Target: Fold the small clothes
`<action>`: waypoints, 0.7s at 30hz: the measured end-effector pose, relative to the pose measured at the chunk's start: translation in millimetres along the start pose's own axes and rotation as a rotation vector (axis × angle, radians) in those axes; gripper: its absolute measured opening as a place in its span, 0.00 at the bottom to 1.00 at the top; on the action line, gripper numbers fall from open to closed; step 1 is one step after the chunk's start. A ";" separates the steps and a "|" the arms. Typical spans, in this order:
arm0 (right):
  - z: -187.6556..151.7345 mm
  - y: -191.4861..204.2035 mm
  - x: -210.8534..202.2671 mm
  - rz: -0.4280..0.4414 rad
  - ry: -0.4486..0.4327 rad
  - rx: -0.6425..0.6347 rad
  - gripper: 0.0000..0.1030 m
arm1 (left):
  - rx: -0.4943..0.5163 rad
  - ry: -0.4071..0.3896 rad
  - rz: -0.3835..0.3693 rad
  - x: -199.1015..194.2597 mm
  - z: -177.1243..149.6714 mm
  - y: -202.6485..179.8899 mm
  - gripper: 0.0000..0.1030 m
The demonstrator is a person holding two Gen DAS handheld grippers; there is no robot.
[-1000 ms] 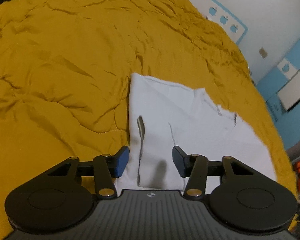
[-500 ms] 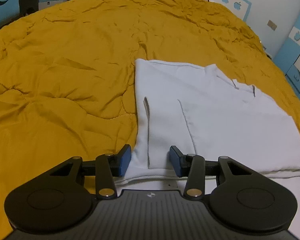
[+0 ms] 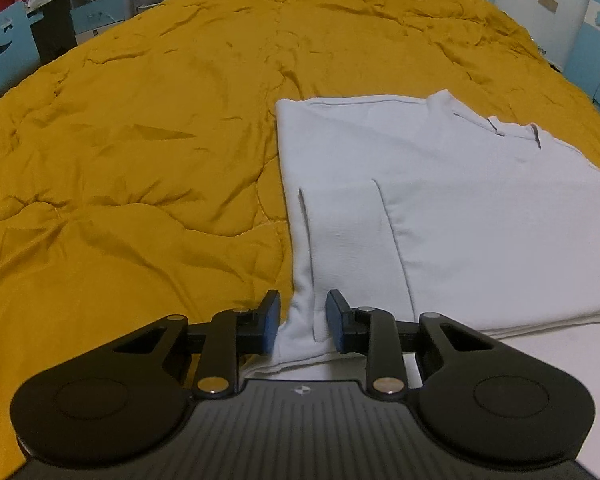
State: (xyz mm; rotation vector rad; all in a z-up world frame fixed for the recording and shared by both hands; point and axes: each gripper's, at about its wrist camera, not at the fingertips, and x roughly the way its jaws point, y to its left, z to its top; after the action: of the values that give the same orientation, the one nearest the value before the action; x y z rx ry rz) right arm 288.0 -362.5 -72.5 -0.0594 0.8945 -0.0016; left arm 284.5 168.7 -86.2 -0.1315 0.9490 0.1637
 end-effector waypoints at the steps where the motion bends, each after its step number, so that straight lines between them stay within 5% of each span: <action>1: 1.3 -0.7 -0.3 0.002 0.006 0.005 0.00 | 0.001 0.001 0.002 -1.4 1.1 0.3 0.33; 9: 6.0 -6.5 -35.6 0.004 0.044 0.008 0.00 | 0.062 -0.012 0.057 -39.5 -5.9 5.6 0.34; 21: -10.3 -12.7 -157.3 0.146 -0.041 -0.164 0.01 | 0.268 -0.094 -0.093 -133.0 -38.3 -8.5 0.47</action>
State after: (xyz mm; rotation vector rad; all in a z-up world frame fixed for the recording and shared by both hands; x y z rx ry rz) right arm 181.8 -371.5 44.3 -0.1466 0.8552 0.2090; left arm 179.7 142.4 0.7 0.0785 0.8609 -0.0430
